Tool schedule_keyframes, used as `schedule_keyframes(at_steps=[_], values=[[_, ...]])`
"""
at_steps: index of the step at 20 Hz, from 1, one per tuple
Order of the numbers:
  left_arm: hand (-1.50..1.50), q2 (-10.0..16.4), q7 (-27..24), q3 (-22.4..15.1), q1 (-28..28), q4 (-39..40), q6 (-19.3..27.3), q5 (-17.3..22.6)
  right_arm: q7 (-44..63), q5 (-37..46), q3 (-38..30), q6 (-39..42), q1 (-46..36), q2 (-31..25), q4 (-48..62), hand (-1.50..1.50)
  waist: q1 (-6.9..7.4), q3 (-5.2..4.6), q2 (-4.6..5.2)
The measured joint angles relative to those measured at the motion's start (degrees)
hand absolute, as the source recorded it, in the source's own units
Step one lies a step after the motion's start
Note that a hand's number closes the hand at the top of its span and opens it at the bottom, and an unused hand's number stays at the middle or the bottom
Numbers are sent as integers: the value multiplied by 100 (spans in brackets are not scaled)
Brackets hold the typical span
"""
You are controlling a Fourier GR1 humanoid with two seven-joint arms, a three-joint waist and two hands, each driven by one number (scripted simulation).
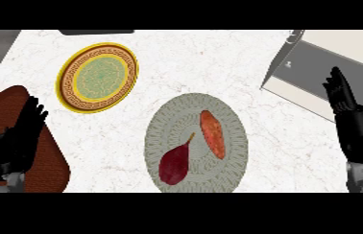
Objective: Pick the sweet potato from the placemat and place it in the tiered shelf
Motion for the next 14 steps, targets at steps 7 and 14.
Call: schedule_keyframes(at_steps=[7,14], values=[[0,-196,3,-859,-681,-412,-39,-731,578,-1022,124,603,-673,630,245,150,146,9,-60],[0,-442,22,-1348,-1066,-465,-142,-1029,74,444,285,-719,-506,734,687,-150,149,-134,-176]])
